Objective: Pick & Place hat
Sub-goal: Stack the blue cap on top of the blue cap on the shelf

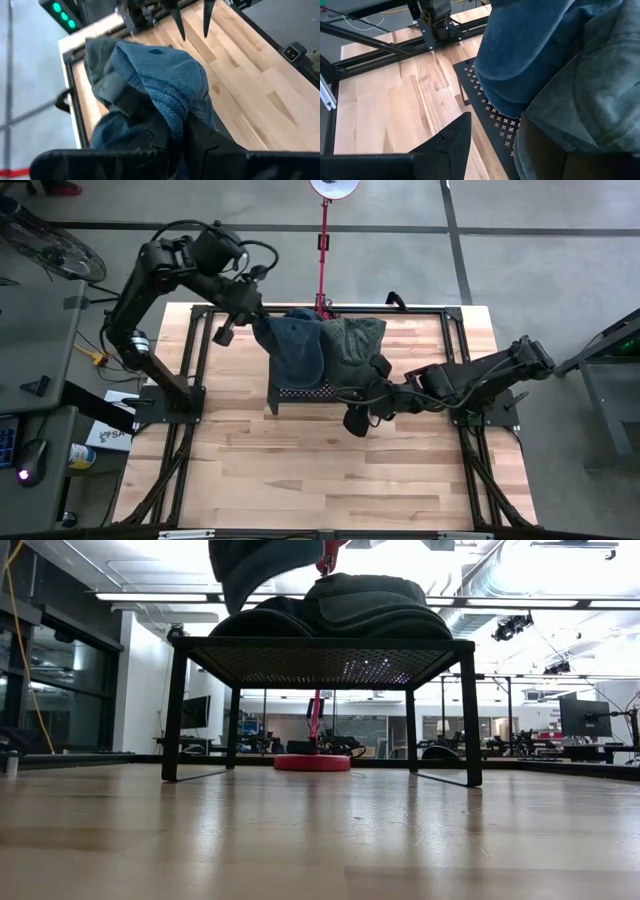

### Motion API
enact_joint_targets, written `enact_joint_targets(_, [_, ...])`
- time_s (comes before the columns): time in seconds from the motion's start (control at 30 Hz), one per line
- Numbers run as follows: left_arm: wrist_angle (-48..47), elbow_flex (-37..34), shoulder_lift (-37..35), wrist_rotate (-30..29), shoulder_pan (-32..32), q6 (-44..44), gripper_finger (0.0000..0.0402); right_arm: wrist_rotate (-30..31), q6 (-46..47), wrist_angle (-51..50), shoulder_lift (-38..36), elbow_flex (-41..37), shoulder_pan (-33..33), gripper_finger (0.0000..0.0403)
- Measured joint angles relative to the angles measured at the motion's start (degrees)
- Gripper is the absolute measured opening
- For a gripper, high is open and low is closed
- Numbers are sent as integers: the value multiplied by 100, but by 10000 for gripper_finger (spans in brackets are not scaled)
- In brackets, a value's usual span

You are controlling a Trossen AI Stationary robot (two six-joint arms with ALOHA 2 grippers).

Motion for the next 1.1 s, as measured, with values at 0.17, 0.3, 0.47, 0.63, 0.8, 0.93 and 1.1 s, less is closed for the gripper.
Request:
enact_joint_targets(0.17, [-65, -19, 279, -117, 31, -232, 23, -24, -22, 19, 0, 0, -57, 165])
enact_joint_targets(0.3, [-67, -21, 397, -153, 30, -232, 23, -7, -44, 20, 0, 0, -55, 165])
enact_joint_targets(0.47, [-68, -20, 586, -333, 30, -221, 23, 4, -52, 20, 0, 0, -55, 165])
enact_joint_targets(0.63, [-40, -17, 789, -791, 26, -204, 23, 176, -135, 65, 2, 0, -58, 165])
enact_joint_targets(0.8, [289, -17, 950, -1147, 30, -201, 23, 258, -275, 86, 2, 0, -88, 165])
enact_joint_targets(0.93, [560, -17, 1046, -1214, 56, -222, 26, 258, -284, 114, 2, 0, -131, 165])
enact_joint_targets(1.1, [583, -17, 1172, -1304, 129, -274, 26, 258, -426, 214, 2, 0, -180, 165])
